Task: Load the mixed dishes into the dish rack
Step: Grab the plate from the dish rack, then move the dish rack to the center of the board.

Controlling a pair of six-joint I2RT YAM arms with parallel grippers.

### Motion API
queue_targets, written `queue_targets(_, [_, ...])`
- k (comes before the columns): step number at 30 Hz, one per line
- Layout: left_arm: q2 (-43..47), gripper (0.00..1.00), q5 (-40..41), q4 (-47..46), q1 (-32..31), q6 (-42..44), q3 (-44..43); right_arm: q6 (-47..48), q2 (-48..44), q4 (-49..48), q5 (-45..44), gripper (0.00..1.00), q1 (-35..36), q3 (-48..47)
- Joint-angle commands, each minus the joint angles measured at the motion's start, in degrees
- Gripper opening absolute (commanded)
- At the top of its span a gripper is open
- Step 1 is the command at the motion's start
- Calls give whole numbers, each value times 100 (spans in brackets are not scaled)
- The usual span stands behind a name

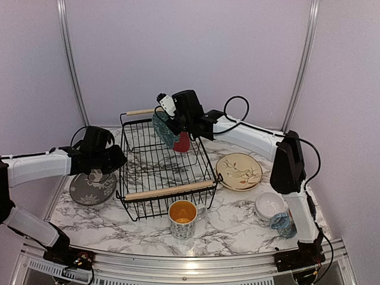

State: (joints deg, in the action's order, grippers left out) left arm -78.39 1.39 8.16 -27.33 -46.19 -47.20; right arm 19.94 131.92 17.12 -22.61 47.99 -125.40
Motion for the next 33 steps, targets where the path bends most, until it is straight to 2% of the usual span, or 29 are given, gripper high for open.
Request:
queue_targets(1, [462, 0, 41, -755, -187, -399, 201, -937, -285, -310, -291, 0, -27, -200])
queue_targets(4, [592, 0, 403, -1099, -283, -769, 286, -1007, -390, -323, -377, 0, -25, -327])
queue_targets(14, [756, 0, 1854, -1071, -735, -1587, 228, -857, -614, -432, -704, 0, 9, -256])
queue_targets(20, [1002, 0, 2785, -503, -738, -1733, 52, -490, -649, -736, -813, 0, -3, -173])
queue_targets(23, [1062, 0, 2836, -594, -738, -1823, 115, -454, -675, -776, -842, 0, 0, -200])
queue_targets(27, [857, 0, 2248, -1172, -738, -1759, 243, -418, -705, -805, -869, 0, -4, -197])
queue_targets(30, [620, 26, 1878, -1244, -738, -1666, 141, -369, -660, -920, -906, 0, -1, -144])
queue_targets(33, [500, 40, 1735, -1069, -738, -1571, -11, -393, -554, -977, -1010, 0, 11, -176])
